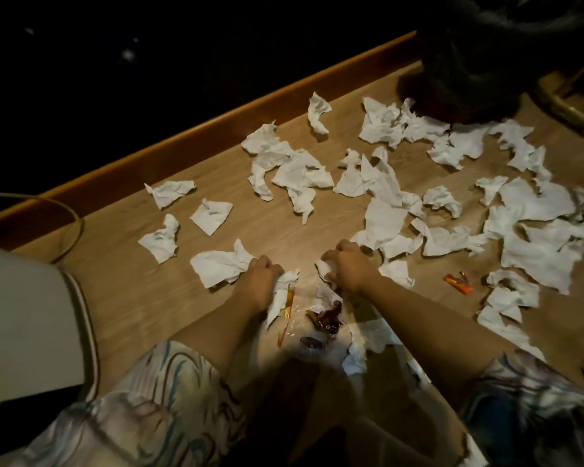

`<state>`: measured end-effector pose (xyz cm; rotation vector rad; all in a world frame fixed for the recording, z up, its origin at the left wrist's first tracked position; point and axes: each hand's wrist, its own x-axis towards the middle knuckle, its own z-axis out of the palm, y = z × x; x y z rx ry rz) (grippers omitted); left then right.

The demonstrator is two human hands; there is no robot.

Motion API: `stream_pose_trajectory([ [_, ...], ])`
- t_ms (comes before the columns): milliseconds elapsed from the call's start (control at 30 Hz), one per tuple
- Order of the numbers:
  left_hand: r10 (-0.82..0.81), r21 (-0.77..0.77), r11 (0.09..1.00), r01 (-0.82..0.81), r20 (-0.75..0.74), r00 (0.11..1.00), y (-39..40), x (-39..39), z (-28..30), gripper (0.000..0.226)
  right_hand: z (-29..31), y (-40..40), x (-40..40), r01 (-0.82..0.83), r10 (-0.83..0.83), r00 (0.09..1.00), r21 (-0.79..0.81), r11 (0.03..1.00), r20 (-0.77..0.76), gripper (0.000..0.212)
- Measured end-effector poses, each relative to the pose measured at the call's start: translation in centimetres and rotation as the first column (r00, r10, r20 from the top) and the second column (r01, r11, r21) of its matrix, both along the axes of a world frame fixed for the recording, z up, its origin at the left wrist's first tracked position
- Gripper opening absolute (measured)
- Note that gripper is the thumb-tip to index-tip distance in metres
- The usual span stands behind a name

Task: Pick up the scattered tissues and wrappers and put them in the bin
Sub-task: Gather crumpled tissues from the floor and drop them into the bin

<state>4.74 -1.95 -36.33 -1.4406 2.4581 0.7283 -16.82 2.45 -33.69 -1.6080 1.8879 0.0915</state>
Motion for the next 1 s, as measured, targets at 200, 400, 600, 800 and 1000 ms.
stream_pose_trajectory([
  [200,0.294,0.006,0.953,-0.304,-0.273,0.916,1.7,0.5,-0.1,0.007,-2.0,0.9,-0.5,0.279,-0.269,0.959,-0.124,0.952,0.091,0.013],
  [400,0.538,0.068,0.755,-0.653,-0.634,0.556,0.6,-0.4,2.0,0.02,1.3,-0.7,1.2,0.604,-0.506,0.773,-0.196,0.773,0.383,0.006],
  [600,0.743,0.581,0.362,-0.729,-0.652,-0.151,0.9,0.8,3.2,0.034,2.1,-2.6,4.6,0.319,-0.186,0.816,-0.159,0.934,0.547,0.028],
  [800,0.786,0.385,0.193,-0.903,-0.611,-0.093,3.9,4.2,1.7,0.043,0.5,-1.6,8.6,-0.253,0.26,0.964,-0.107,0.961,0.058,0.057],
  [1000,0.693,0.125,0.273,-0.954,-0.714,0.105,2.2,6.3,0.6,0.021,-2.3,-0.5,10.5,-0.412,0.399,0.909,-0.109,0.905,-0.121,0.04],
])
